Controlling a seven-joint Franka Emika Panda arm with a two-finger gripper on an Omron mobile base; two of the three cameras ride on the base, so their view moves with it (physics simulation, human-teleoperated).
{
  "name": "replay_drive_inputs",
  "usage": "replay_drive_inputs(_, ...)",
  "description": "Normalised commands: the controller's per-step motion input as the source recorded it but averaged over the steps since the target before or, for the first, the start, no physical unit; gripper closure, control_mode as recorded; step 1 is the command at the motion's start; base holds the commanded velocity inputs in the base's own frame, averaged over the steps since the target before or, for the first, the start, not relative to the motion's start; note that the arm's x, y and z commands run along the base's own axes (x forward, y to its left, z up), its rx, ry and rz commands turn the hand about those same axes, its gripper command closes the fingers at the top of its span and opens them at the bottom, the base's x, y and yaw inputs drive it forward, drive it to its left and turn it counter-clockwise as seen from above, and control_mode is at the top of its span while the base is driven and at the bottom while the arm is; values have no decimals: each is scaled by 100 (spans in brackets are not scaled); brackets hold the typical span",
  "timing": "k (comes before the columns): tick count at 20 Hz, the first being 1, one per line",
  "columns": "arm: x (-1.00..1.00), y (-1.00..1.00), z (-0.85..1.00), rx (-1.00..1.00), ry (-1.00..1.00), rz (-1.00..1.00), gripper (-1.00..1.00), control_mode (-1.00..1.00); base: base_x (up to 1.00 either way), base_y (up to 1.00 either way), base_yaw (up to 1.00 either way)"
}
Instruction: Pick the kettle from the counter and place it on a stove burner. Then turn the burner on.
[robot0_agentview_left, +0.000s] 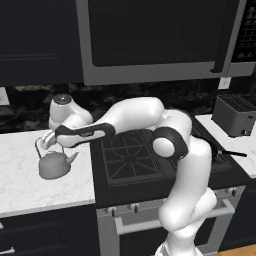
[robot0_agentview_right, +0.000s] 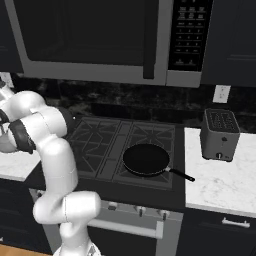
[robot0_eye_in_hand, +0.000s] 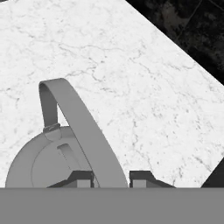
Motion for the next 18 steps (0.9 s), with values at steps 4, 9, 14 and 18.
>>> replay_drive_inputs(4,-35,-41,26,0,-11,-1,100,-100,0,0,0)
replay_drive_inputs(9,-17,-74,32,0,-1,-9,100,-100,0,0,0)
replay_drive_inputs(14,-1,-99,52,0,0,-12,100,-100,0,0,0)
replay_drive_inputs(18,0,-100,37,0,0,-13,100,-100,0,0,0)
